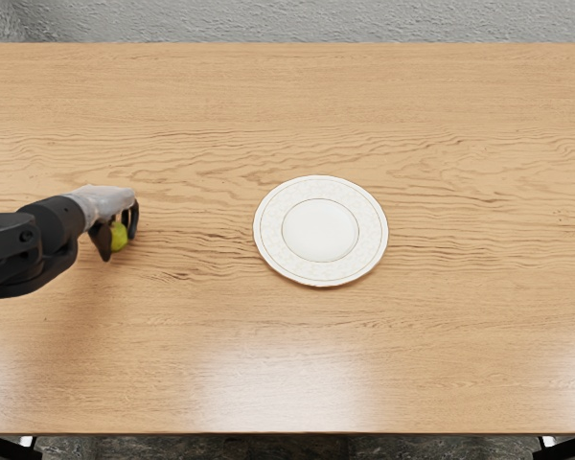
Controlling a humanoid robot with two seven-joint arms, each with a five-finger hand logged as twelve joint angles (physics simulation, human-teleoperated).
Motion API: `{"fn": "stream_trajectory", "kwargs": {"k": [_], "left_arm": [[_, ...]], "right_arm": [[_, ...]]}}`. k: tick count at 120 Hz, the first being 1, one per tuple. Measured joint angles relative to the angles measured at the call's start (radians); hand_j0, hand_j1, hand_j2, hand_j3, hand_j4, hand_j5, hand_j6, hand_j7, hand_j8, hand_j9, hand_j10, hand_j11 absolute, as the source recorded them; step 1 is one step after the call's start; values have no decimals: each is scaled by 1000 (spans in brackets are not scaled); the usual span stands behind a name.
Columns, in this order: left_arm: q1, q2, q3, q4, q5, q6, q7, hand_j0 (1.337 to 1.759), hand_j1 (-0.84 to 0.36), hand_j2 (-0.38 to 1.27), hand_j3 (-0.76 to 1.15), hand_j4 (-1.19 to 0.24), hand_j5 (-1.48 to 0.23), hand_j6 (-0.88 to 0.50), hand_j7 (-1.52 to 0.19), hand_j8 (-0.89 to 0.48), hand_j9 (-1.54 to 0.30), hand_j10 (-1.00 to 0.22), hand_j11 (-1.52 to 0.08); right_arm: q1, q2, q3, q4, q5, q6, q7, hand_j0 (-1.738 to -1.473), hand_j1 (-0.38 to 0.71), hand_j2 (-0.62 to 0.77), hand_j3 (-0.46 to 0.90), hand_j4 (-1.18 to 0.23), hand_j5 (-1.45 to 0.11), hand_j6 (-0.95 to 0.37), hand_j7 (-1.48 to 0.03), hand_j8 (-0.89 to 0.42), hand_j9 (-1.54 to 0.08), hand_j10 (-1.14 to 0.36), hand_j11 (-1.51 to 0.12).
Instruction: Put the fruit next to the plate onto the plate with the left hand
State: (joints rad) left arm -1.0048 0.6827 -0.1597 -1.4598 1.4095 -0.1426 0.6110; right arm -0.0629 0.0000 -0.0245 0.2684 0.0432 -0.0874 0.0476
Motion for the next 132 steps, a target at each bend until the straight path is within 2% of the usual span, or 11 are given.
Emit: {"fn": "stream_trajectory", "kwargs": {"k": [20,44,87,109,132], "left_arm": [[-43,-5,-3,-1,-13,-21,0,1648,-265,316,0,-807,-1152,-432,-1137,-436,-1126,-753,-1129],[-120,-23,-5,-4,-93,-60,0,1648,-309,390,0,-802,-1176,-399,-1149,-412,-1131,-731,-1135],[-223,-184,-4,11,-147,-85,0,1650,-306,401,0,-807,-1166,-379,-1169,-419,-1125,-768,-1132],[-258,-266,0,26,-153,-89,0,1650,-335,447,0,-801,-1174,-369,-1162,-394,-1128,-781,-1134],[-261,-323,-1,45,-147,-84,0,1650,-350,488,0,-805,-1165,-363,-1157,-405,-1127,-804,-1134]], "right_arm": [[0,0,0,0,0,0,0,-1658,-320,-5,0,-24,-31,-24,-31,-24,-31,-24,-31],[0,0,0,1,1,0,0,-1658,-320,-5,0,-24,-31,-24,-31,-24,-31,-24,-31],[-2,0,0,2,1,0,0,-1658,-320,-5,0,-24,-31,-24,-31,-24,-31,-24,-31],[-3,0,0,2,1,0,0,-1658,-320,-5,0,-24,-31,-24,-31,-24,-31,-24,-31],[-4,0,-1,3,0,0,0,-1658,-320,-5,0,-24,-31,-24,-31,-24,-31,-24,-31]]}}
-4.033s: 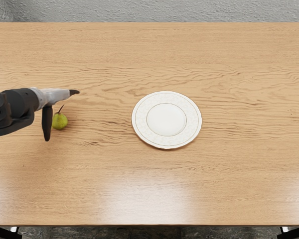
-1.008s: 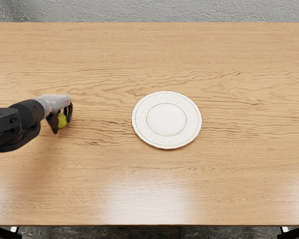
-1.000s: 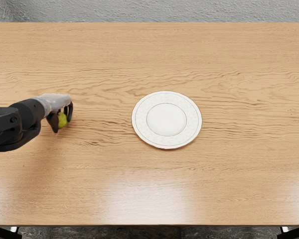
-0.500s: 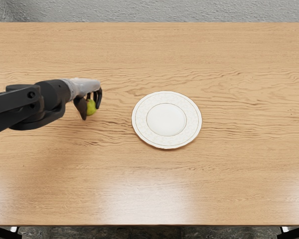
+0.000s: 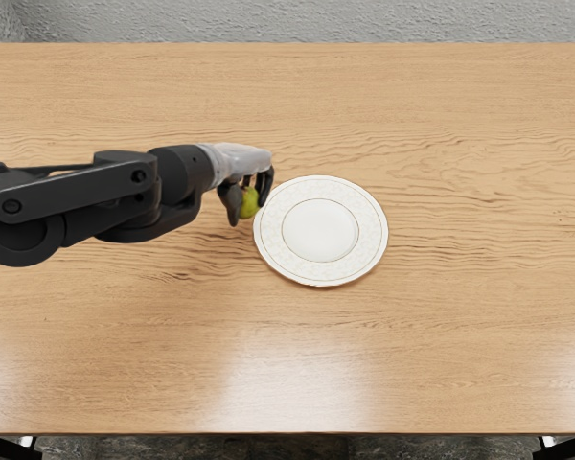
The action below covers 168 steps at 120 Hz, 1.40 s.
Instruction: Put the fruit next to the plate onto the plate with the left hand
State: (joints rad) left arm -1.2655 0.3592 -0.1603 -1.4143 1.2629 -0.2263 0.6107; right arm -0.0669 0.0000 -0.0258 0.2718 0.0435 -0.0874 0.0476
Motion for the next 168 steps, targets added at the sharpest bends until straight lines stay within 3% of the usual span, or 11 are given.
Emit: {"fn": "stream_trajectory", "kwargs": {"k": [51,69,87,102,150,157,168], "left_arm": [[-35,-249,8,211,21,5,0,1650,-397,574,0,-802,-1171,-350,-1149,-389,-1123,-822,-1128],[-29,-286,26,269,22,7,0,1650,-408,598,0,-802,-1172,-344,-1155,-387,-1123,-823,-1127],[-25,-313,52,286,22,9,0,1650,-392,549,0,-803,-1168,-347,-1153,-390,-1122,-824,-1127],[-25,-318,74,293,21,9,0,1650,-446,660,0,-799,-1175,-326,-1155,-369,-1122,-824,-1126],[-14,-339,97,297,24,10,0,1650,-353,510,0,-776,-1114,-392,-1105,-431,-1078,-792,-1082],[-14,-342,100,297,24,19,0,1652,-327,489,0,-718,-1024,-420,-1018,-452,-993,-733,-996],[-14,-347,115,297,26,67,0,1654,-174,329,0,-535,-753,-345,-749,-365,-734,-545,-735]], "right_arm": [[1,0,0,3,-1,0,0,-1658,-320,-5,0,-24,-31,-24,-31,-24,-31,-24,-31],[1,0,0,3,-1,0,0,-1658,-320,-5,0,-24,-31,-24,-31,-24,-31,-24,-31],[1,0,0,2,-1,0,0,-1658,-320,-5,0,-24,-31,-24,-31,-24,-31,-24,-31],[1,0,0,-1,-2,0,0,-1658,-320,-5,0,-24,-31,-24,-31,-24,-31,-24,-31],[0,0,0,-2,-2,0,0,-1658,-320,-5,0,-24,-31,-24,-31,-24,-31,-24,-31],[0,0,-1,-2,-2,0,0,-1658,-320,-5,0,-24,-31,-24,-31,-24,-31,-24,-31],[0,0,-1,-2,-2,0,0,-1658,-320,-5,0,-24,-31,-24,-31,-24,-31,-24,-31]]}}
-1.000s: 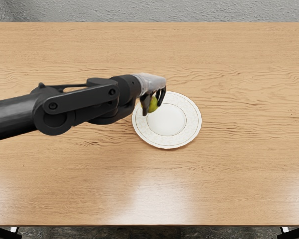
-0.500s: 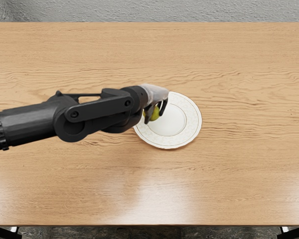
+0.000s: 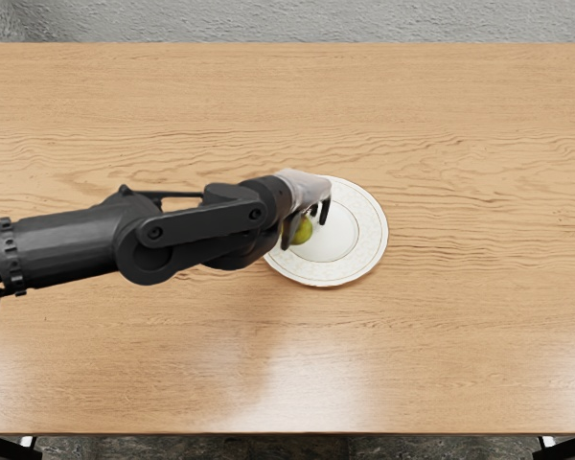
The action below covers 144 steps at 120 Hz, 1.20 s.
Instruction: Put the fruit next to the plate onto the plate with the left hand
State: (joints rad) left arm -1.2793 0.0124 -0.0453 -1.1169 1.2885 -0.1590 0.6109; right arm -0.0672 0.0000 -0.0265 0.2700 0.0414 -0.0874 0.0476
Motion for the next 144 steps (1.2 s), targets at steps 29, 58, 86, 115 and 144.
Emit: {"fn": "stream_trajectory", "kwargs": {"k": [29,58,86,115,144], "left_arm": [[0,0,8,0,-9,37,0,1657,183,103,0,-170,-238,-113,-237,-119,-232,-173,-232],[-12,0,6,0,-12,54,0,1658,299,32,0,-54,-73,-36,-73,-38,-71,-54,-71],[-26,57,-40,-3,-172,56,0,1658,334,11,0,-18,-24,-13,-23,-14,-23,-18,-23],[-28,234,-78,-93,-380,44,0,1658,345,4,0,-7,-7,-5,-7,-5,-7,-6,-7],[-21,468,-105,-197,-670,-78,0,1658,348,2,0,-3,-2,-4,-2,-3,-2,-3,-2]], "right_arm": [[0,0,-1,4,0,0,0,-1658,-320,-5,0,-24,-31,-24,-31,-24,-31,-24,-31],[0,0,-1,9,-1,0,0,-1658,-320,-5,0,-24,-31,-24,-31,-24,-31,-24,-31],[0,0,-1,9,-1,0,0,-1658,-320,-5,0,-24,-31,-24,-31,-24,-31,-24,-31],[0,0,-1,10,-3,1,4,-1658,-320,-5,0,-24,-31,-24,-31,-24,-31,-24,-31],[1,0,-1,13,-6,1,3,-1658,-320,-5,0,-24,-31,-24,-31,-24,-31,-24,-31]]}}
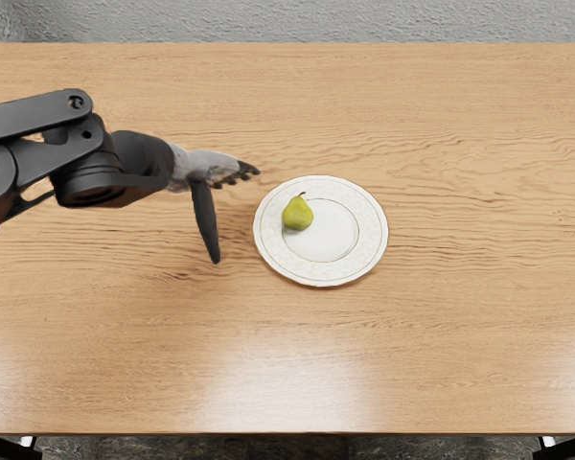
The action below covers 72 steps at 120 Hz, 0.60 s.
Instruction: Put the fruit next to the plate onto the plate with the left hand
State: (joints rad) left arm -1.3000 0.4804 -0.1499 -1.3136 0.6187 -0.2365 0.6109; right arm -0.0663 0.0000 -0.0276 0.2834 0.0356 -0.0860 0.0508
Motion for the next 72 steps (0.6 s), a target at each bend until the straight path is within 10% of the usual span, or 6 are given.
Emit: {"fn": "stream_trajectory", "kwargs": {"k": [30,72], "left_arm": [[31,220,-88,-25,-258,-311,0,1658,349,1,0,-2,-1,-3,-1,-3,-1,-2,-1],[62,389,-100,-17,-461,-373,0,1658,349,0,0,-2,0,-3,0,-2,0,-2,0]], "right_arm": [[2,0,0,2,0,0,-1,-1658,-320,-5,0,-24,-31,-24,-31,-24,-31,-24,-31],[2,0,0,2,0,1,-3,-1658,-320,-5,0,-24,-31,-24,-31,-24,-31,-24,-31]]}}
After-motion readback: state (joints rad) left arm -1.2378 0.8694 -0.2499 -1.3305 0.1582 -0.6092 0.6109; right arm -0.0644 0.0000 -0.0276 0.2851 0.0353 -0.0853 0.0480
